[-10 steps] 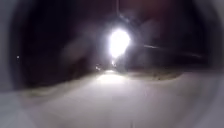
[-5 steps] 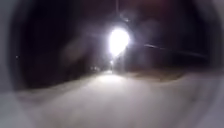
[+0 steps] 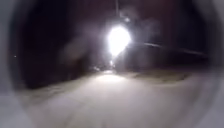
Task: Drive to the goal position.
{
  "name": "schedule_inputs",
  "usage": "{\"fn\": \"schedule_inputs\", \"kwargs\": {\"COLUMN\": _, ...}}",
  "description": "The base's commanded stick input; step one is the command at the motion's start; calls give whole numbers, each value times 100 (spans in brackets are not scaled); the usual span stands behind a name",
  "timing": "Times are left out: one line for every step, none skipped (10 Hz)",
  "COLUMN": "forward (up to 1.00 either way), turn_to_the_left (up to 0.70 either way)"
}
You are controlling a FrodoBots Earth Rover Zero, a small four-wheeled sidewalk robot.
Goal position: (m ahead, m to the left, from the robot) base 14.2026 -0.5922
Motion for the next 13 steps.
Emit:
{"fn": "schedule_inputs", "kwargs": {"forward": 100, "turn_to_the_left": 31}}
{"fn": "schedule_inputs", "kwargs": {"forward": 100, "turn_to_the_left": 0}}
{"fn": "schedule_inputs", "kwargs": {"forward": 100, "turn_to_the_left": 0}}
{"fn": "schedule_inputs", "kwargs": {"forward": 100, "turn_to_the_left": 0}}
{"fn": "schedule_inputs", "kwargs": {"forward": 100, "turn_to_the_left": 8}}
{"fn": "schedule_inputs", "kwargs": {"forward": 100, "turn_to_the_left": 31}}
{"fn": "schedule_inputs", "kwargs": {"forward": 100, "turn_to_the_left": 40}}
{"fn": "schedule_inputs", "kwargs": {"forward": 100, "turn_to_the_left": 9}}
{"fn": "schedule_inputs", "kwargs": {"forward": 100, "turn_to_the_left": 0}}
{"fn": "schedule_inputs", "kwargs": {"forward": 100, "turn_to_the_left": 0}}
{"fn": "schedule_inputs", "kwargs": {"forward": 100, "turn_to_the_left": 0}}
{"fn": "schedule_inputs", "kwargs": {"forward": 100, "turn_to_the_left": 0}}
{"fn": "schedule_inputs", "kwargs": {"forward": 100, "turn_to_the_left": 0}}
